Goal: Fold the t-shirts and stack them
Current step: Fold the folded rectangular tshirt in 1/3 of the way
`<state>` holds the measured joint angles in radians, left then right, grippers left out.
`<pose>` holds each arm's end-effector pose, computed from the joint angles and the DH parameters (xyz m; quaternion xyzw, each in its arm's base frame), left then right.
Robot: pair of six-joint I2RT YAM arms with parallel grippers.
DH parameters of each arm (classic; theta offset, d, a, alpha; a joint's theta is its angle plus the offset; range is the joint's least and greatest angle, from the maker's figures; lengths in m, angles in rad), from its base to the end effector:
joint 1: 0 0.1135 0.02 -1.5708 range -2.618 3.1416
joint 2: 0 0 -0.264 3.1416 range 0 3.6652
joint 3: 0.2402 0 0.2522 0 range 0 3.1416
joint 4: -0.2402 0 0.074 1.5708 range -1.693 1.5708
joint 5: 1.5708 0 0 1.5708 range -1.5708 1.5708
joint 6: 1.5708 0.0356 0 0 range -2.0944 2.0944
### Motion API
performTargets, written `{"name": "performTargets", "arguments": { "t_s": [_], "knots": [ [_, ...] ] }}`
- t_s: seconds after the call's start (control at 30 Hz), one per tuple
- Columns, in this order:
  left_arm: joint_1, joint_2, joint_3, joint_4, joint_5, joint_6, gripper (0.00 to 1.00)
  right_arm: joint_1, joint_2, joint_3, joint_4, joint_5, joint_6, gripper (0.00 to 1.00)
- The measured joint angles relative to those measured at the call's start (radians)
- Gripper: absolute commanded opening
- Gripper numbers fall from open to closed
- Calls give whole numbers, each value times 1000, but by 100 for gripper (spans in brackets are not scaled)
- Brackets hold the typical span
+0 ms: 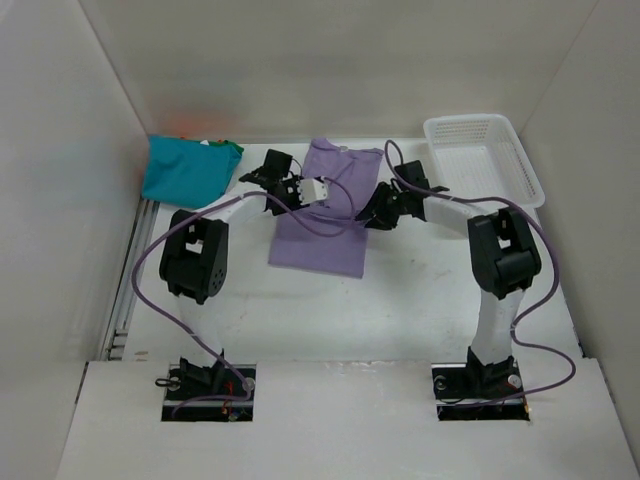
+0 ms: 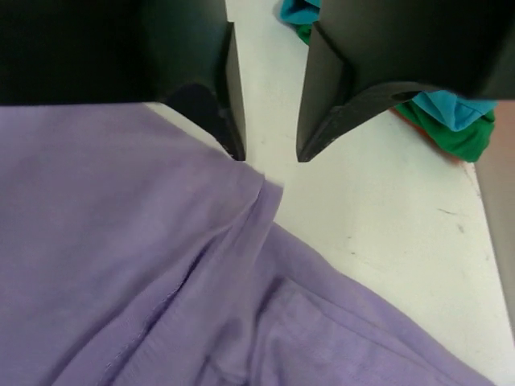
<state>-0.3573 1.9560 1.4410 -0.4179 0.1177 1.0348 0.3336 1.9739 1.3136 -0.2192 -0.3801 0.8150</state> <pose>0.3986 -0.1533 0.2019 0.6220 0.7156 0.0513 0.3138 0.3945 0.1507 0.1710 0.1581 0.9125 0.3300 0.1828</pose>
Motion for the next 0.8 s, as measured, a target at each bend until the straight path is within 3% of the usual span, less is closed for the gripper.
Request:
{"name": "performTargets", "arguments": {
  "t_s": [0.1,0.23,0.37,0.47,0.6,0.8],
  "knots": [
    [7,46,21,72,-47,-7,43,-45,4,24,3,-2,-8,47],
    [44,89,98,133,-89,-34,49,-86,-2,69,19,18,-14,46],
    [92,26,100,140,-48,-39,57,-90,-60,51,23,50,-23,50],
    [98,-148,-52,103,8,13,59,-76,-160,-30,16,80,-34,56],
    [26,-395,-328,45,43,137,60,-16,-306,-198,10,129,-37,58],
    [-54,-418,-578,-2,41,222,59,97,-370,-400,2,165,4,59]
  ]
}}
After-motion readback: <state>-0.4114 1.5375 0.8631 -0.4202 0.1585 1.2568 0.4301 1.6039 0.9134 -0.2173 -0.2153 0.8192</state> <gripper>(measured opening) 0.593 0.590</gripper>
